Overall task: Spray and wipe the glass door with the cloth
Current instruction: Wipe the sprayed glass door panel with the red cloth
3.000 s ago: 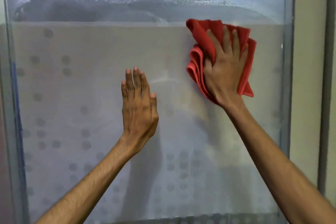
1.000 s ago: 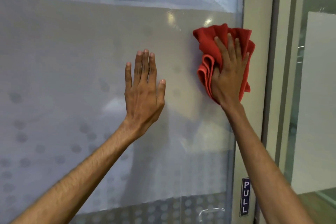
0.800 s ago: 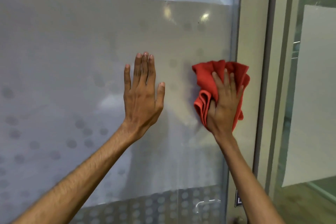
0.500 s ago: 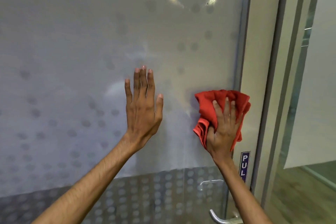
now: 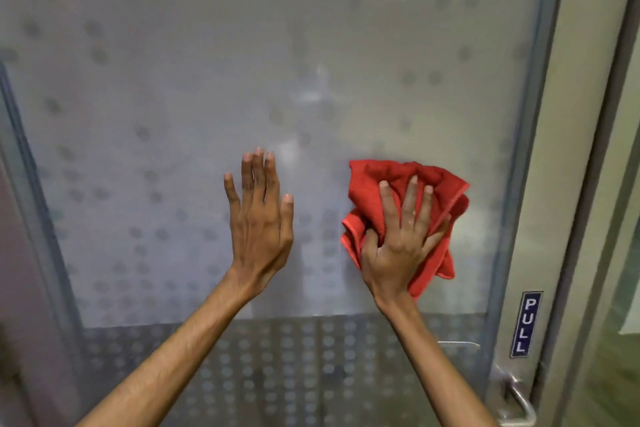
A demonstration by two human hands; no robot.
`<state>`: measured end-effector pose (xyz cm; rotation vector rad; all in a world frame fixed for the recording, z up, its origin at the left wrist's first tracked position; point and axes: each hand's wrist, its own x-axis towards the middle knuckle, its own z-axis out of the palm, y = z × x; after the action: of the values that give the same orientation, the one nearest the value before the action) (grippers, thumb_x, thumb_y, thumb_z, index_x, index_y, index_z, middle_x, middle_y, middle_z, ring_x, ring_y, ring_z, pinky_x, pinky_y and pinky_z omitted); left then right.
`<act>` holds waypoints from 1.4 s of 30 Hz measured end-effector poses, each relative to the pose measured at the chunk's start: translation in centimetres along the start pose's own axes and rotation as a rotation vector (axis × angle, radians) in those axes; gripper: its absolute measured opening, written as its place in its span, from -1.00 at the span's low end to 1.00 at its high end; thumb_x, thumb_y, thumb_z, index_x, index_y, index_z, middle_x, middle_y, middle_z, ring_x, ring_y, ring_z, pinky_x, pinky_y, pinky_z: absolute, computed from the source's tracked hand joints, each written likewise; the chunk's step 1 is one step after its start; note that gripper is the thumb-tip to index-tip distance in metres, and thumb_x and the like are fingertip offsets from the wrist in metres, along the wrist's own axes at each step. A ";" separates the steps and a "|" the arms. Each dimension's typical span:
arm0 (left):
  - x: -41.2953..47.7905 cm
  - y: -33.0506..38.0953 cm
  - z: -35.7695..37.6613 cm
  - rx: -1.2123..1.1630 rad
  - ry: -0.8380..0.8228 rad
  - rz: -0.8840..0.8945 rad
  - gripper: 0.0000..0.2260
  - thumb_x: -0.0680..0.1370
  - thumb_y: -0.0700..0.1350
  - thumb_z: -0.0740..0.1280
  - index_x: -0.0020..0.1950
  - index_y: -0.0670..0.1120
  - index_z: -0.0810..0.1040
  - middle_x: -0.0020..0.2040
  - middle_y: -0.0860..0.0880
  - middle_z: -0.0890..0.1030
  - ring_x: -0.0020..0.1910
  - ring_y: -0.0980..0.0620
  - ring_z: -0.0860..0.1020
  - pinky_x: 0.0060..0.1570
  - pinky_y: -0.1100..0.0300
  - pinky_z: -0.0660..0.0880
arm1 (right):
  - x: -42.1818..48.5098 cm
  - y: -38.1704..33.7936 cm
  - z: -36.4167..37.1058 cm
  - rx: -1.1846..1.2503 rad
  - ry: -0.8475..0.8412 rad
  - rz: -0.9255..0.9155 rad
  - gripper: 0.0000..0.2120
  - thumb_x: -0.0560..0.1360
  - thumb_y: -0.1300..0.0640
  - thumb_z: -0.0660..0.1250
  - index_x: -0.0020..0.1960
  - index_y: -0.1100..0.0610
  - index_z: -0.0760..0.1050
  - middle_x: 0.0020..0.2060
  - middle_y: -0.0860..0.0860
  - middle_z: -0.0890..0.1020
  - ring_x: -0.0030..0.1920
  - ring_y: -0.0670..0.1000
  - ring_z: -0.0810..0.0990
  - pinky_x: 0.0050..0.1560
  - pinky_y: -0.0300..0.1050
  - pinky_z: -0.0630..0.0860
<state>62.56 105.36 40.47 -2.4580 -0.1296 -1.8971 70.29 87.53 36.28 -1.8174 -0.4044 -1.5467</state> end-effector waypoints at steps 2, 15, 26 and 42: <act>0.1 -1.0 -0.4 0.024 -0.007 -0.011 -0.46 0.66 -0.07 0.01 0.59 -0.20 -0.06 0.61 -0.10 -0.06 0.60 -0.03 -0.15 0.52 -0.13 -0.26 | -0.1 -2.1 0.5 0.001 -0.021 -0.059 -0.35 0.36 -0.01 0.27 0.47 -0.06 0.42 0.54 0.08 0.31 0.57 0.17 0.20 0.49 0.45 -0.02; 4.8 -6.9 -3.6 0.088 0.002 -0.089 -0.45 0.67 0.00 -0.06 0.60 -0.20 -0.06 0.62 -0.12 -0.08 0.60 -0.03 -0.18 0.53 -0.09 -0.28 | 9.5 -6.2 1.2 0.008 0.045 -0.165 -0.38 0.38 -0.05 0.24 0.45 -0.16 0.41 0.52 0.00 0.36 0.56 0.14 0.23 0.50 0.44 0.00; 9.6 -8.7 -5.1 0.038 0.087 -0.079 -0.48 0.66 -0.07 -0.08 0.60 -0.22 -0.06 0.61 -0.07 -0.10 0.59 0.04 -0.19 0.54 -0.13 -0.22 | 11.5 -12.0 2.7 0.024 -0.049 -0.466 -0.50 0.61 -0.24 0.03 0.45 -0.12 0.44 0.52 -0.02 0.35 0.57 0.11 0.22 0.48 0.46 0.00; 12.6 -14.1 -7.9 0.082 0.093 0.023 -0.47 0.66 -0.05 -0.06 0.60 -0.21 -0.03 0.61 -0.09 -0.05 0.61 -0.05 -0.09 0.54 -0.03 -0.29 | 26.2 -21.0 4.5 0.008 0.079 -0.136 -0.43 0.51 -0.15 0.12 0.53 -0.22 0.28 0.60 -0.03 0.17 0.61 0.14 0.05 0.47 0.49 -0.19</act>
<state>56.93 119.35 54.35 -2.3054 -0.1722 -1.9512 66.29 100.06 67.48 -1.7470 -0.5049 -1.7012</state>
